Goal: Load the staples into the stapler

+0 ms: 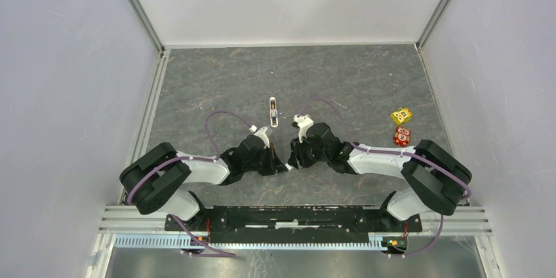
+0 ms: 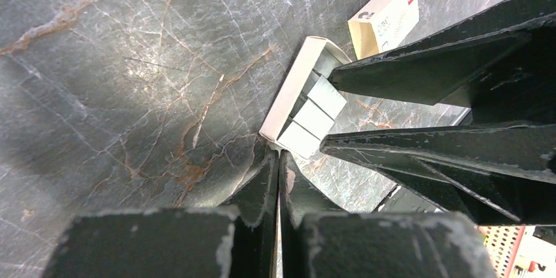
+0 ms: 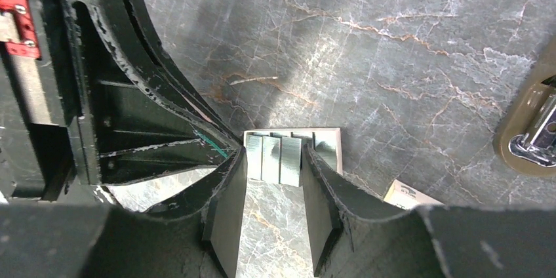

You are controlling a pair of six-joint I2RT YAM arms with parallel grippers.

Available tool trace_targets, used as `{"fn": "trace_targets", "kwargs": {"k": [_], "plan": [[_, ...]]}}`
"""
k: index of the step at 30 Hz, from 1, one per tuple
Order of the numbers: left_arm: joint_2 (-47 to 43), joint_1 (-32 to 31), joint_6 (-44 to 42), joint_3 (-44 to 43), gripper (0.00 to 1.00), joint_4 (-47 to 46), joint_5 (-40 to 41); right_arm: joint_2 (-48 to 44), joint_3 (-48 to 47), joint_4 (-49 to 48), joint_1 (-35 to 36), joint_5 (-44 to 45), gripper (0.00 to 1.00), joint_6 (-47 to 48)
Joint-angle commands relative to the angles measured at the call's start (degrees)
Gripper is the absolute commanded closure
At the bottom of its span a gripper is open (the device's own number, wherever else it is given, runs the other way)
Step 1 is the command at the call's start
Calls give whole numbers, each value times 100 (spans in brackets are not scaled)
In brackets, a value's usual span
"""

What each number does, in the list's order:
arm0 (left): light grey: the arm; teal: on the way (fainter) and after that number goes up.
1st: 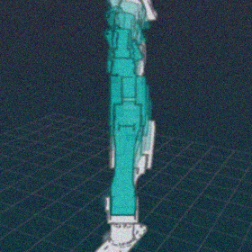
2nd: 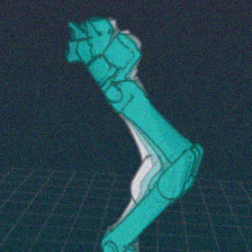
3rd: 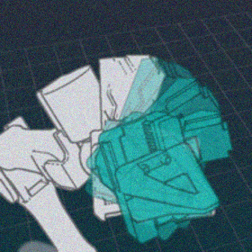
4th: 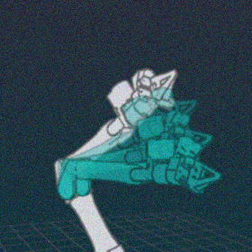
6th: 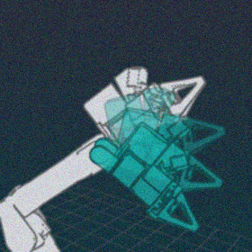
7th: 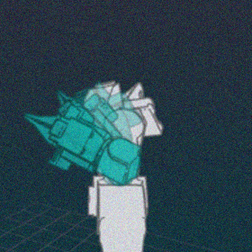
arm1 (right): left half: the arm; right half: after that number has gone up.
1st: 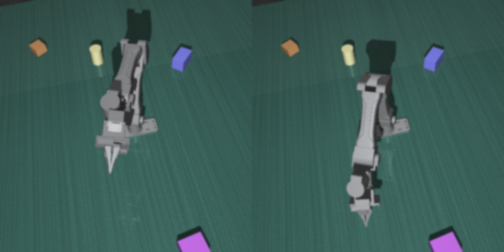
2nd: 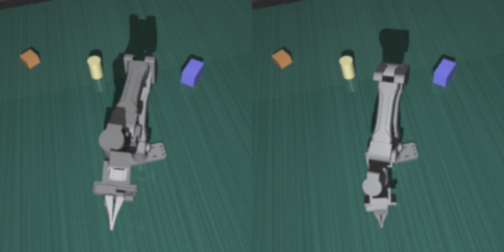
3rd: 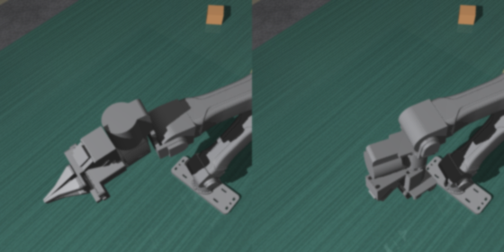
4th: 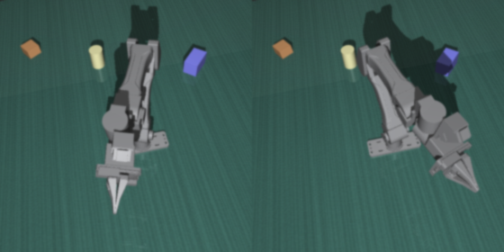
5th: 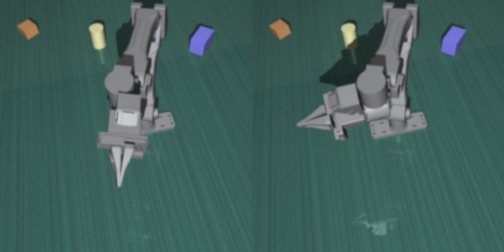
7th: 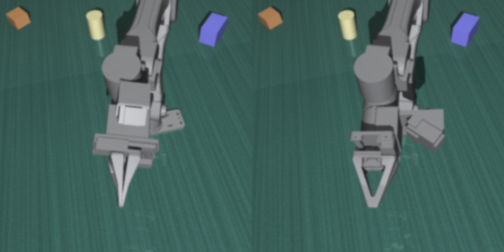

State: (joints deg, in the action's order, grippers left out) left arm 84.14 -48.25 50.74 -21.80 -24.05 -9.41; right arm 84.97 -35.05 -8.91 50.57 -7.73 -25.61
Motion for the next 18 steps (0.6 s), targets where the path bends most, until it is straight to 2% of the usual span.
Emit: {"fn": "trace_targets", "kwargs": {"k": [1, 12, 18], "plan": [[129, -27, -16, -61, 97, -38, 199, -260, 209, -706, 30, -736, 58, -363], [139, -27, -29, -70, 97, -37, 214, -458, 346, -938, 17, -910, 58, -519], [61, -29, -29, -43, 97, 72, 266, -532, 367, -804, -29, -731, 58, -480]]}}
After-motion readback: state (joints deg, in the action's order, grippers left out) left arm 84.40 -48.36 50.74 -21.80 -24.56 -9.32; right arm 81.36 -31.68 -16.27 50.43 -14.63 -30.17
